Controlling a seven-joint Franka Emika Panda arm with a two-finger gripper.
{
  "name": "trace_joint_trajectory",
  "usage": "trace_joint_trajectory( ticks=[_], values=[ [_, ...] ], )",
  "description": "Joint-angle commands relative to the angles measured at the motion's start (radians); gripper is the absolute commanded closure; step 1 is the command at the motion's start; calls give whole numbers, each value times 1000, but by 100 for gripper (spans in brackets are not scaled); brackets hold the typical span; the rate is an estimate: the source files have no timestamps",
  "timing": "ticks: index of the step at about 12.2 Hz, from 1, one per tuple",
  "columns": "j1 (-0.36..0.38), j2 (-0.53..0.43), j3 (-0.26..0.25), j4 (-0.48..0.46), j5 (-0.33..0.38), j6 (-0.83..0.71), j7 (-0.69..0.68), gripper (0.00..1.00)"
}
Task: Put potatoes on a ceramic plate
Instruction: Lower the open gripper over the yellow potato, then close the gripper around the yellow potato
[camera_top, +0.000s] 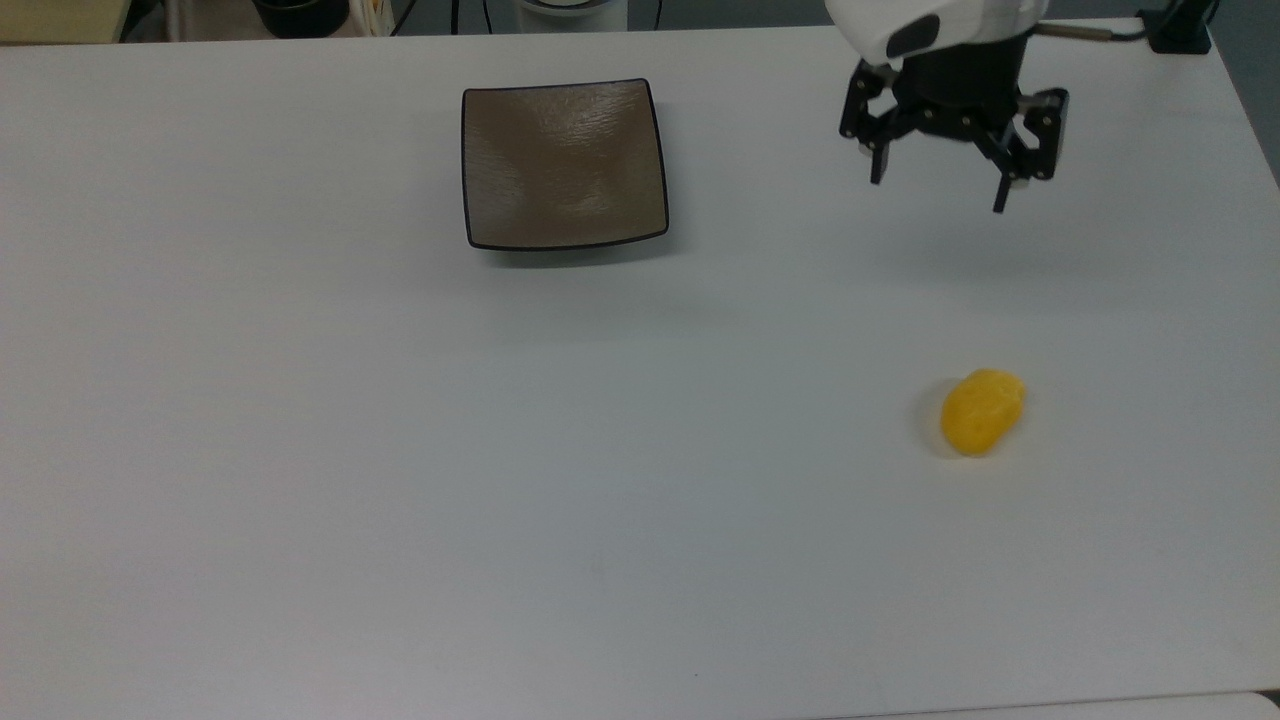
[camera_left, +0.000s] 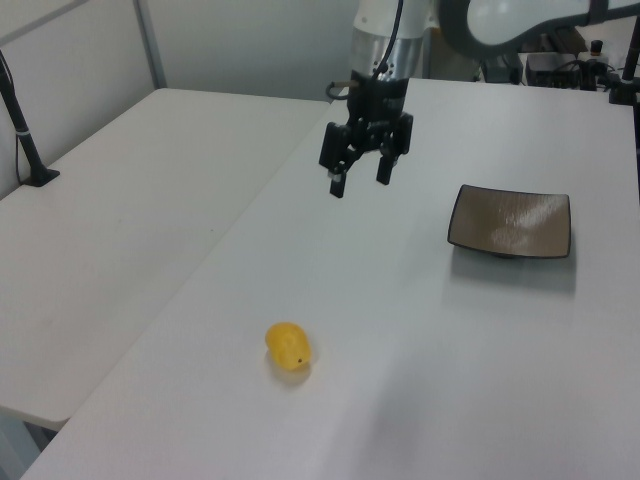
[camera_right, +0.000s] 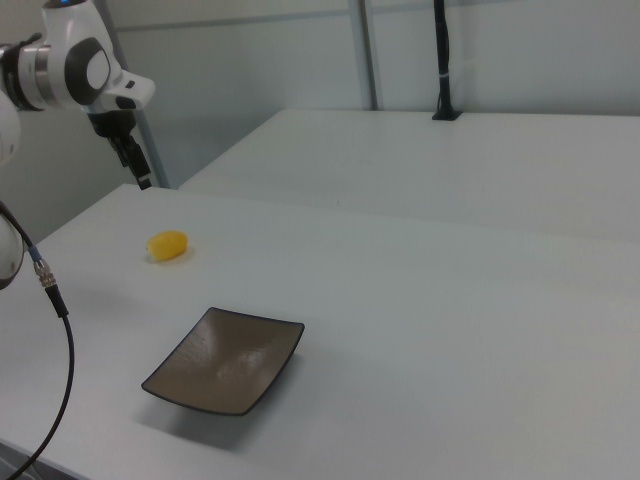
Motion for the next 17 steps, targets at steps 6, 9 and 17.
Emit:
trace_joint_trajectory(
  ticks=[6,9,17],
  values=[
    [61,141,-8,34,-17,292,28,0],
    [86,218,-8,33,-60,384,29,0],
    [118,328,-16,25,-163,496,37,0]
  ],
)
